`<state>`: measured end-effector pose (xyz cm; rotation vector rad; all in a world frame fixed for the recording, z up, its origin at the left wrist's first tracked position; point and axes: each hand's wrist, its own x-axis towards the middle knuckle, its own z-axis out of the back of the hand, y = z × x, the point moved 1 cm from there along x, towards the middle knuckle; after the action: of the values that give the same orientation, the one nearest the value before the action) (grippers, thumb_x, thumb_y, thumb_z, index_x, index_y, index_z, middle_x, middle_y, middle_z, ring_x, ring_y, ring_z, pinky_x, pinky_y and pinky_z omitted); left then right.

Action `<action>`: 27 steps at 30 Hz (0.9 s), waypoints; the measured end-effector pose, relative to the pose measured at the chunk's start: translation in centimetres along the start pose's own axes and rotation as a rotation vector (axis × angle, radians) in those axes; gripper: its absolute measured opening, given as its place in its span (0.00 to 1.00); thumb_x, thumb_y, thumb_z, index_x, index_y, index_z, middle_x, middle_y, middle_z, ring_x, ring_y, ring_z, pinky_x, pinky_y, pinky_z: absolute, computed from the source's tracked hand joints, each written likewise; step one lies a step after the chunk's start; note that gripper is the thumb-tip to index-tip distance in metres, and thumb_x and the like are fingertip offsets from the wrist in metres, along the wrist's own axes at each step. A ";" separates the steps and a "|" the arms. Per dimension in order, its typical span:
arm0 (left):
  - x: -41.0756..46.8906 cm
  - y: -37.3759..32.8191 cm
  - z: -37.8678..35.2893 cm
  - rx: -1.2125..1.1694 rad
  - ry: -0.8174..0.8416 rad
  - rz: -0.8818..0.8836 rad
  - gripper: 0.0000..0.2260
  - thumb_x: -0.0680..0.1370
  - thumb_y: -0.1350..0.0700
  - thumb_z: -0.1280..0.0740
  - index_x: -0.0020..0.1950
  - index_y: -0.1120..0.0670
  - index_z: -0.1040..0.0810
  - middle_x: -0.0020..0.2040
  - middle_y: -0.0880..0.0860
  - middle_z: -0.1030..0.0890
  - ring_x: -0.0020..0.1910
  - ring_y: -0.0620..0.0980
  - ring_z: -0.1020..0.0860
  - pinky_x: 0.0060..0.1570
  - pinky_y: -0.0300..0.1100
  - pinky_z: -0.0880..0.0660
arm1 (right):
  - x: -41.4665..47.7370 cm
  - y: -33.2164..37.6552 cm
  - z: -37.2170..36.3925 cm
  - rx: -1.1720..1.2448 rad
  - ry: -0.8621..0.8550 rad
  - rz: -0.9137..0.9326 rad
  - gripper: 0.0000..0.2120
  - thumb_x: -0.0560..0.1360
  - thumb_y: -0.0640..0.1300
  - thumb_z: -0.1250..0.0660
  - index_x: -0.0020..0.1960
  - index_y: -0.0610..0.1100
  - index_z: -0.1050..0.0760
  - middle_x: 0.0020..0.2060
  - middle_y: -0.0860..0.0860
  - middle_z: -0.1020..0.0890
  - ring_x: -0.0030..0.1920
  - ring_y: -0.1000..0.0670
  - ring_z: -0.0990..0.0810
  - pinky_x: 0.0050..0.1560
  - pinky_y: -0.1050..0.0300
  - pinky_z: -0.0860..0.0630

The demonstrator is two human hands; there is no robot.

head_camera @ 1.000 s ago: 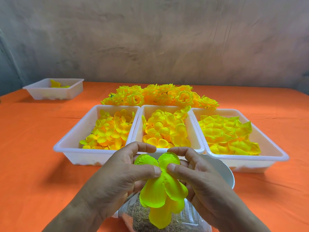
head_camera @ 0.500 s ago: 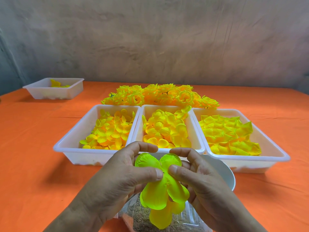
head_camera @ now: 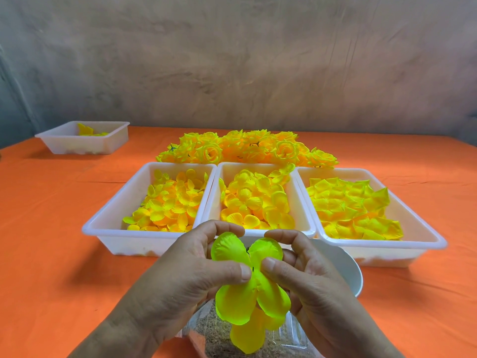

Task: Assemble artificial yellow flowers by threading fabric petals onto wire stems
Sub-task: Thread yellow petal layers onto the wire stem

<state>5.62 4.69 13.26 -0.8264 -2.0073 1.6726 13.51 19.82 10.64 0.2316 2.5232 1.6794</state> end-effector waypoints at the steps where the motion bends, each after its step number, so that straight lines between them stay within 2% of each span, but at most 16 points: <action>1: 0.0 0.2 0.1 0.002 0.002 0.005 0.20 0.58 0.68 0.26 0.46 0.51 0.16 0.41 0.59 0.18 0.38 0.57 0.18 0.34 0.47 0.19 | 0.0 0.0 0.0 0.001 -0.002 -0.002 0.23 0.65 0.36 0.25 0.59 0.42 0.26 0.44 0.38 0.17 0.38 0.45 0.18 0.31 0.53 0.21; 5: 0.1 0.9 0.6 0.002 0.004 0.047 0.23 0.59 0.68 0.26 0.52 0.53 0.18 0.41 0.57 0.17 0.39 0.55 0.17 0.35 0.46 0.19 | -0.1 -0.1 0.2 -0.023 -0.017 0.003 0.25 0.63 0.38 0.27 0.59 0.43 0.26 0.43 0.39 0.16 0.38 0.46 0.17 0.31 0.55 0.21; 8: 0.0 1.3 0.7 0.035 -0.004 0.082 0.21 0.59 0.66 0.25 0.49 0.50 0.16 0.42 0.57 0.18 0.40 0.55 0.17 0.37 0.47 0.20 | -0.1 -0.1 0.2 -0.077 -0.032 0.002 0.25 0.62 0.38 0.27 0.58 0.44 0.27 0.38 0.42 0.17 0.34 0.48 0.18 0.28 0.58 0.24; 11: 0.0 1.6 0.9 0.107 -0.020 0.100 0.21 0.57 0.62 0.23 0.46 0.46 0.16 0.41 0.55 0.19 0.40 0.54 0.19 0.41 0.49 0.19 | -0.1 -0.5 0.4 -0.207 -0.044 0.000 0.24 0.66 0.38 0.23 0.58 0.46 0.28 0.36 0.45 0.18 0.28 0.47 0.22 0.23 0.58 0.30; 14: 0.0 1.9 0.8 0.189 -0.045 0.112 0.21 0.56 0.60 0.23 0.47 0.44 0.17 0.38 0.53 0.20 0.39 0.54 0.21 0.45 0.52 0.21 | -0.2 -0.9 0.6 -0.360 -0.063 0.022 0.22 0.66 0.44 0.30 0.58 0.50 0.29 0.36 0.47 0.19 0.27 0.46 0.25 0.22 0.58 0.32; 18: 0.2 2.3 0.7 0.271 -0.066 0.132 0.21 0.57 0.59 0.25 0.47 0.43 0.18 0.39 0.51 0.21 0.36 0.53 0.25 0.37 0.45 0.28 | -0.3 -1.2 1.0 -0.591 -0.109 0.071 0.20 0.64 0.50 0.32 0.56 0.58 0.30 0.41 0.35 0.23 0.33 0.49 0.28 0.29 0.58 0.33; 21: 0.5 2.7 0.9 0.354 -0.073 0.143 0.22 0.57 0.57 0.24 0.48 0.42 0.19 0.41 0.52 0.22 0.37 0.53 0.27 0.39 0.47 0.31 | -0.1 -1.7 1.3 -0.670 -0.120 0.107 0.21 0.64 0.51 0.32 0.56 0.58 0.30 0.41 0.35 0.22 0.36 0.42 0.24 0.34 0.50 0.28; 23: 0.6 3.0 0.9 0.402 -0.074 0.148 0.22 0.57 0.56 0.25 0.49 0.42 0.19 0.41 0.52 0.23 0.36 0.52 0.28 0.40 0.47 0.32 | -0.1 -2.0 1.4 -0.692 -0.127 0.111 0.21 0.64 0.50 0.31 0.56 0.58 0.30 0.41 0.35 0.21 0.40 0.37 0.22 0.44 0.40 0.24; 25: 0.7 3.2 0.9 0.429 -0.074 0.159 0.22 0.57 0.56 0.25 0.49 0.42 0.20 0.40 0.51 0.23 0.36 0.52 0.28 0.40 0.47 0.32 | -0.1 -2.3 1.6 -0.697 -0.126 0.110 0.21 0.64 0.51 0.31 0.55 0.61 0.30 0.40 0.36 0.20 0.42 0.36 0.21 0.48 0.37 0.24; 27: 0.8 3.3 0.9 0.451 -0.076 0.179 0.22 0.57 0.56 0.25 0.50 0.44 0.20 0.40 0.52 0.23 0.36 0.52 0.27 0.40 0.47 0.31 | -0.1 -2.5 1.8 -0.696 -0.125 0.118 0.20 0.64 0.51 0.31 0.53 0.65 0.30 0.40 0.38 0.20 0.41 0.37 0.21 0.48 0.37 0.24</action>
<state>5.04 4.91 9.85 -0.8002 -1.5386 2.1743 13.75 20.42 7.62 0.4017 1.7243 2.3676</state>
